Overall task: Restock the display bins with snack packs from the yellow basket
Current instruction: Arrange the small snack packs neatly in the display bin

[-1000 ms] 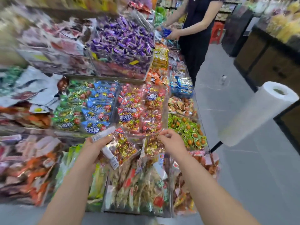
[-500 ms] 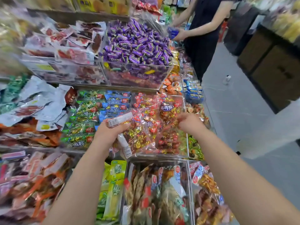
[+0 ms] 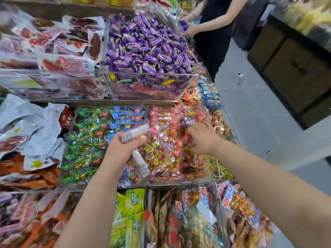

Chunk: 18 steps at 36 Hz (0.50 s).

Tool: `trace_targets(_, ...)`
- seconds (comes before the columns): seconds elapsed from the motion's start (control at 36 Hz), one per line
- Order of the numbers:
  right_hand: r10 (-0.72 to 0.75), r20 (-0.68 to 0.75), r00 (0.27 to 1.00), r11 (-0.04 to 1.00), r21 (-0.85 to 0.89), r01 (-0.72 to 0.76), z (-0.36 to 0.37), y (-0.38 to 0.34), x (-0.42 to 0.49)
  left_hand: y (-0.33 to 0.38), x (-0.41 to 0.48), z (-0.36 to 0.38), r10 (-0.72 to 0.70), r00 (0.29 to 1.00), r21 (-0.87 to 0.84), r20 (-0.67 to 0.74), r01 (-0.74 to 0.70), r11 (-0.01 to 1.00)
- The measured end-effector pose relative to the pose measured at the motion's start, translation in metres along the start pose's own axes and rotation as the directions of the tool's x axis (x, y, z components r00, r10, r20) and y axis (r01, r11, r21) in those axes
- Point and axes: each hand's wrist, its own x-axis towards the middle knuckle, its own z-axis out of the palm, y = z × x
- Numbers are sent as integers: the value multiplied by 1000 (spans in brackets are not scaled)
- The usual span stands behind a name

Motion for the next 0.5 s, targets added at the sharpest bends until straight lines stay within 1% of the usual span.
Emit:
trace_targets(0.03, -13, 0, 1000, 1000, -8, 13, 4, 0, 0, -1, 2, 1, -7, 1000, -6, -1, 7, 1000)
trace_targets(0.08, 8, -22, 1000, 1000, -11, -8, 5, 4, 3, -4, 7, 1, -20, 1000, -15, 5, 20, 1000)
trace_targets(0.19, 116, -129, 985, 991, 79, -106, -6, 17, 20, -5, 13, 2, -37, 999, -26, -6, 37, 999)
trace_targets(0.22, 132, -136, 982, 989, 88, -120, -8, 19, 26, -5, 14, 3, -41, 999, -40, -14, 40, 998)
trace_targets(0.28, 102, -98, 990, 993, 68, -96, -10, 17, 38, -5, 15, 6, -43, 999, -62, -26, 41, 997)
trace_targets(0.36, 8, -27, 1000, 996, 89, -6, -4, 10, 47, -3, 15, 12, -42, 999, -62, -29, 40, 997)
trace_targets(0.42, -11, -21, 1000, 996, 86, 12, 0, 9, 47, -2, 14, 14, -42, 999, -43, -21, 41, 998)
trace_targets(0.5, -21, -50, 999, 1000, -12, 21, 12, 10, 41, -2, 13, 14, -41, 999, -30, -24, 40, 999)
